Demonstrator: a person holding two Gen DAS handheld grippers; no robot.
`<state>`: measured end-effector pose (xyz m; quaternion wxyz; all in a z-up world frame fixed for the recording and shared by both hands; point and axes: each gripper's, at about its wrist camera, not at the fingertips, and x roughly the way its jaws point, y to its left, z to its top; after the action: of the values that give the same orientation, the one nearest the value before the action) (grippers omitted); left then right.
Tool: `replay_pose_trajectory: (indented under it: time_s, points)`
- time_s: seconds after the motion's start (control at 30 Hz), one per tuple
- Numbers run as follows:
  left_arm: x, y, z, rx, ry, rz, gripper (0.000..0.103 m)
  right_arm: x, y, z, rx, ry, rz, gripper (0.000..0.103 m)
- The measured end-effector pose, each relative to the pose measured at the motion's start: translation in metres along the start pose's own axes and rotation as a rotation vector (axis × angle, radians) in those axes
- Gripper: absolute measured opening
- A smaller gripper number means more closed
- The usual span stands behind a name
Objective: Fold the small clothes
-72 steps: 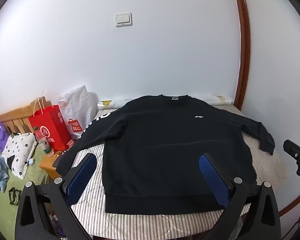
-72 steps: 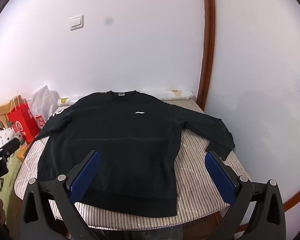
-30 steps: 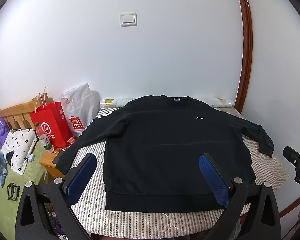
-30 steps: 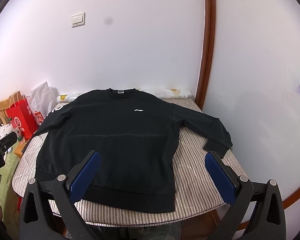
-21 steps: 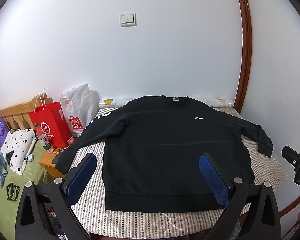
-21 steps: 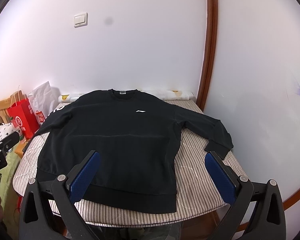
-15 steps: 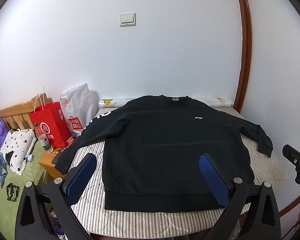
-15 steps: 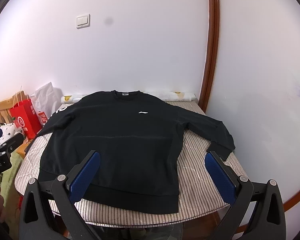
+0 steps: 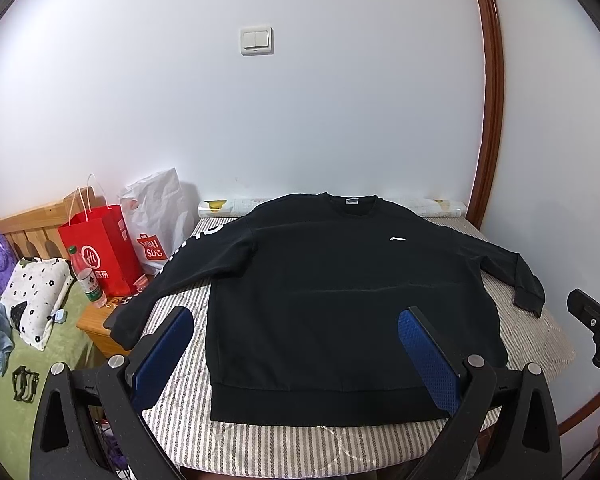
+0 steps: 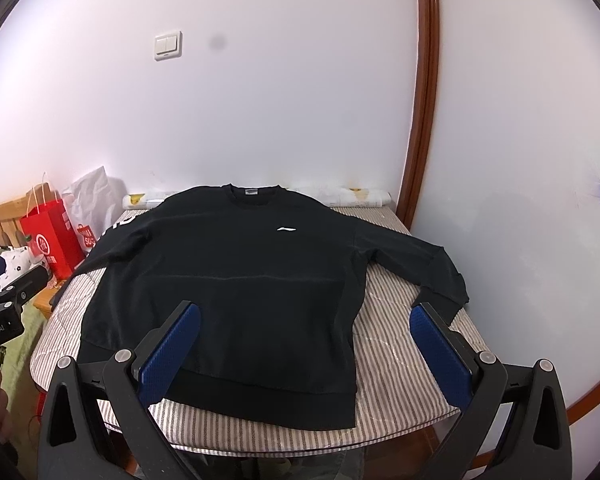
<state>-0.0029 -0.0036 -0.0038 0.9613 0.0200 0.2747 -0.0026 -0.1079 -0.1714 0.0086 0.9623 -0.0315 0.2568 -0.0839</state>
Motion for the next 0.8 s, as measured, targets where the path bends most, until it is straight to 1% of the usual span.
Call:
replay_pose_trajectory:
  time_s: [0.43,0.53,0.7,0.8]
  points:
    - [0.001,-0.003,0.003,-0.002,-0.002,-0.001,0.103,0.003,-0.004,0.001,-0.003,0.005,-0.018,0.103]
    - [0.001,-0.005,0.007,-0.002,-0.013,0.001,0.103,0.006,-0.006,0.0,0.005,0.013,-0.007,0.103]
    - [0.013,-0.005,0.014,-0.009,-0.021,-0.006,0.103,0.007,-0.006,0.0,-0.001,0.007,0.002,0.103]
    - [0.02,-0.001,0.011,-0.015,-0.03,-0.023,0.103,0.011,-0.006,-0.001,0.007,0.001,0.013,0.103]
